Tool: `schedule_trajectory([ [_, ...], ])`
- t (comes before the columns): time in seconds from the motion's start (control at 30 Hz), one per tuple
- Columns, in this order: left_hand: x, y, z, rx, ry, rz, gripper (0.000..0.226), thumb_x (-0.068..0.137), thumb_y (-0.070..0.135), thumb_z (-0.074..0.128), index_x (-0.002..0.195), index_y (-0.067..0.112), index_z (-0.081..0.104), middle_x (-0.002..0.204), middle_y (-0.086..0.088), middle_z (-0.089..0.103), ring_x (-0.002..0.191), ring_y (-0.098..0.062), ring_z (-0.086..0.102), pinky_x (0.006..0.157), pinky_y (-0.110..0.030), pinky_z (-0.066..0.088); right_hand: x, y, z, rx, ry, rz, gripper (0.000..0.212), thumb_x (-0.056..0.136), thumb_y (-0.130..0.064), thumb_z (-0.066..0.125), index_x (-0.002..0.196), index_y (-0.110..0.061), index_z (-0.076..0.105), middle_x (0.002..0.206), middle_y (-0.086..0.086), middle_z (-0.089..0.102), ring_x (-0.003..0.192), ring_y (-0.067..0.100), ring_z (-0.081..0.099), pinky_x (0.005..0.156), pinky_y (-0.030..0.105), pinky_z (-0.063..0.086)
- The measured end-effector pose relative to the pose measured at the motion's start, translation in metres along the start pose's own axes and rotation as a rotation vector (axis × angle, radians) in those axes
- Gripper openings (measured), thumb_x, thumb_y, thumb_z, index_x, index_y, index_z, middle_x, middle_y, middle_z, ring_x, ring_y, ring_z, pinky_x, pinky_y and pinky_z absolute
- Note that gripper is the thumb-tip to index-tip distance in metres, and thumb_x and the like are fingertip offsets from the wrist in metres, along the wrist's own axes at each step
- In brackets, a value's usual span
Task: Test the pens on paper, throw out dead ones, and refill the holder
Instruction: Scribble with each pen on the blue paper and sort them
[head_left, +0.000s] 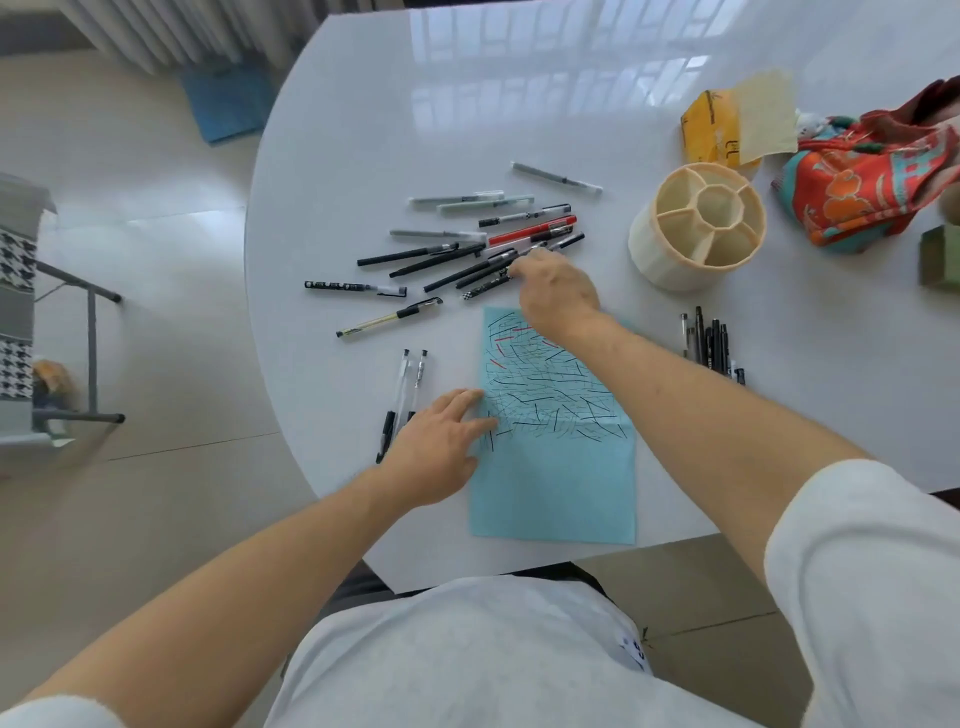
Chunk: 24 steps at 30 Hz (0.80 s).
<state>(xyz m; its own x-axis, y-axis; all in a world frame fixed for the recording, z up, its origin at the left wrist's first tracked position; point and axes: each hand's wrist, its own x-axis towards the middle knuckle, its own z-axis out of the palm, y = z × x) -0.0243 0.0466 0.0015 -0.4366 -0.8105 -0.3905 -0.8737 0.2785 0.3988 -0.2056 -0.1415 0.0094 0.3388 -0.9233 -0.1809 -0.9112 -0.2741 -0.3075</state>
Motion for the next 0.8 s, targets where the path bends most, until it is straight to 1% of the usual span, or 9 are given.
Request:
schedule_trajectory([
  [0.17, 0.0, -0.005, 0.0, -0.001, -0.008, 0.019, 0.062, 0.088, 0.028, 0.058, 0.148, 0.031, 0.042, 0.162, -0.002, 0.021, 0.149, -0.022, 0.016, 0.116, -0.043, 0.032, 0.017, -0.005, 0.012, -0.292, -0.094, -0.038, 0.034, 0.086, 0.006, 0.052, 0.114, -0.012, 0.057, 0.122, 0.01, 0.057, 0.106, 0.032, 0.062, 0.068, 0.037, 0.043],
  [0.3, 0.0, -0.005, 0.001, -0.018, -0.008, 0.014, 0.062, 0.088, 0.03, 0.058, 0.148, 0.03, 0.043, 0.162, -0.003, 0.021, 0.149, -0.022, 0.015, 0.117, -0.045, 0.03, 0.004, 0.009, 0.001, -0.257, -0.128, -0.08, 0.026, 0.087, -0.004, 0.055, 0.112, -0.009, 0.058, 0.112, 0.011, 0.059, 0.09, 0.036, 0.065, 0.067, 0.037, 0.044],
  [0.37, 0.0, -0.003, 0.002, -0.01, -0.008, 0.01, 0.061, 0.088, 0.031, 0.059, 0.147, 0.029, 0.044, 0.161, -0.004, 0.022, 0.149, -0.023, 0.015, 0.119, -0.044, 0.027, -0.012, 0.023, -0.01, -0.075, -0.025, 0.005, 0.022, 0.086, -0.01, 0.057, 0.108, -0.009, 0.061, 0.108, 0.01, 0.059, 0.084, 0.033, 0.062, 0.07, 0.037, 0.046],
  [0.47, 0.001, 0.003, 0.001, -0.026, 0.01, 0.001, 0.056, 0.089, 0.032, 0.06, 0.144, 0.026, 0.049, 0.158, -0.007, 0.029, 0.147, -0.027, 0.018, 0.12, -0.044, 0.025, -0.06, 0.039, -0.03, 0.396, 0.219, 0.239, 0.011, 0.084, -0.015, 0.063, 0.095, -0.017, 0.066, 0.093, 0.002, 0.064, 0.081, 0.02, 0.066, 0.072, 0.029, 0.05],
  [0.53, 0.002, 0.011, 0.002, -0.081, 0.118, 0.002, 0.047, 0.09, 0.031, 0.063, 0.137, 0.023, 0.057, 0.15, -0.007, 0.041, 0.142, -0.028, 0.026, 0.116, -0.045, 0.03, -0.102, 0.044, -0.035, 0.682, 0.29, 0.406, 0.003, 0.083, -0.018, 0.064, 0.084, -0.021, 0.065, 0.074, -0.007, 0.067, 0.063, 0.008, 0.065, 0.059, 0.023, 0.052],
  [0.57, 0.002, 0.017, 0.002, -0.124, 0.188, 0.002, 0.044, 0.091, 0.031, 0.064, 0.133, 0.021, 0.059, 0.145, -0.006, 0.046, 0.138, -0.027, 0.032, 0.114, -0.043, 0.034, -0.124, 0.046, -0.034, 0.812, 0.285, 0.473, 0.004, 0.084, -0.018, 0.064, 0.081, -0.02, 0.066, 0.064, -0.007, 0.066, 0.052, 0.009, 0.06, 0.051, 0.027, 0.05],
  [0.63, 0.003, 0.034, 0.002, -0.255, 0.234, -0.006, 0.041, 0.094, 0.036, 0.062, 0.133, 0.022, 0.059, 0.138, 0.0, 0.052, 0.129, -0.02, 0.041, 0.108, -0.036, 0.039, -0.169, 0.045, -0.025, 1.06, 0.213, 0.547, 0.011, 0.089, -0.014, 0.065, 0.08, -0.01, 0.068, 0.061, 0.001, 0.064, 0.045, 0.017, 0.053, 0.044, 0.03, 0.043],
  [0.7, 0.007, 0.056, 0.002, -0.414, 0.126, -0.011, 0.041, 0.097, 0.041, 0.056, 0.135, 0.027, 0.055, 0.13, 0.008, 0.057, 0.114, -0.01, 0.052, 0.1, -0.031, 0.044, -0.21, 0.04, -0.014, 1.218, 0.124, 0.572, 0.013, 0.092, -0.014, 0.066, 0.084, -0.007, 0.073, 0.068, 0.011, 0.068, 0.047, 0.02, 0.054, 0.044, 0.03, 0.043],
  [0.8, 0.014, 0.086, 0.002, -0.549, -0.085, 0.013, 0.032, 0.099, 0.043, 0.05, 0.128, 0.032, 0.057, 0.102, 0.015, 0.068, 0.083, -0.003, 0.063, 0.08, -0.03, 0.052, -0.249, 0.026, 0.0, 1.337, 0.05, 0.575, 0.013, 0.093, -0.012, 0.064, 0.089, -0.007, 0.075, 0.074, 0.017, 0.073, 0.053, 0.023, 0.062, 0.049, 0.03, 0.051],
])
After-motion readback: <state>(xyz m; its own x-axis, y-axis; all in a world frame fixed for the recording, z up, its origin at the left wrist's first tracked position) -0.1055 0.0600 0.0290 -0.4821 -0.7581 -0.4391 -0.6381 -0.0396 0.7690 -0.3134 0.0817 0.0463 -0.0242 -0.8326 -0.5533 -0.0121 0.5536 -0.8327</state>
